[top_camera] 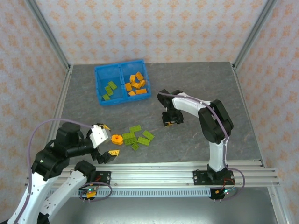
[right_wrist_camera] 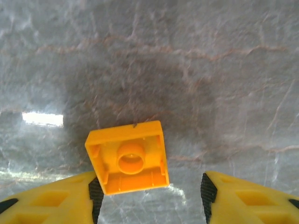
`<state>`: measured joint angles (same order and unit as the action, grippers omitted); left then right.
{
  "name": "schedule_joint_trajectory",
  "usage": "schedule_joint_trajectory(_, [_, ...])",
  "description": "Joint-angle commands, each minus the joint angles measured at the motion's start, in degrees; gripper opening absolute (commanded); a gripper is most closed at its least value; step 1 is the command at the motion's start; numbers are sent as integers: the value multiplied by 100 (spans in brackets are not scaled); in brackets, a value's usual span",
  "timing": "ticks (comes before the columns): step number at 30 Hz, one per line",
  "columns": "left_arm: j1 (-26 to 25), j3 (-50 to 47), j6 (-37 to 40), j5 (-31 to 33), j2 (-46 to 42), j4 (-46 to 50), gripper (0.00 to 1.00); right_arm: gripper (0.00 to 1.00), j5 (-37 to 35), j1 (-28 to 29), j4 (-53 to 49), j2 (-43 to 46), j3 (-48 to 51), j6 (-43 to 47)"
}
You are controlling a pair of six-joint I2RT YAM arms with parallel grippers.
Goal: Sort the legos into containers by color
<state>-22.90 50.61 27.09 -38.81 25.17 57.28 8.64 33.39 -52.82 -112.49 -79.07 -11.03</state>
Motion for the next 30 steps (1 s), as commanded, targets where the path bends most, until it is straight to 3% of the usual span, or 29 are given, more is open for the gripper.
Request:
schedule_joint_trajectory(1, [18, -152, -95, -88, -149, -84, 100, 57, 204, -112, 228, -73, 30, 144])
schedule_joint_trajectory(6, [18, -193, -11, -100, -107, -76, 100, 52, 401, -113, 283, -245, 79, 177])
schedule_joint_trajectory(10, [13, -225, 17, -95, -116, -72, 100, 40, 381, -113, 295, -327, 97, 130])
schedule_joint_trajectory(13, [14, -218, 25, -92, -152, -68, 100, 33, 315, -113, 264, -167, 3, 50])
schedule_joint_trajectory(16, [15, -177, 24, -172, -173, -121, 100, 32, 293, -109, 173, 212, -266, -42])
schedule_joint_trajectory(23, [14, 70, -60, -350, 6, -545, 100, 32, 391, 346, -82, 712, -1855, -197])
schedule_joint_trajectory(30, [13, 155, -81, 236, 224, -704, 100, 32, -49, 529, 117, -633, -4341, -974])
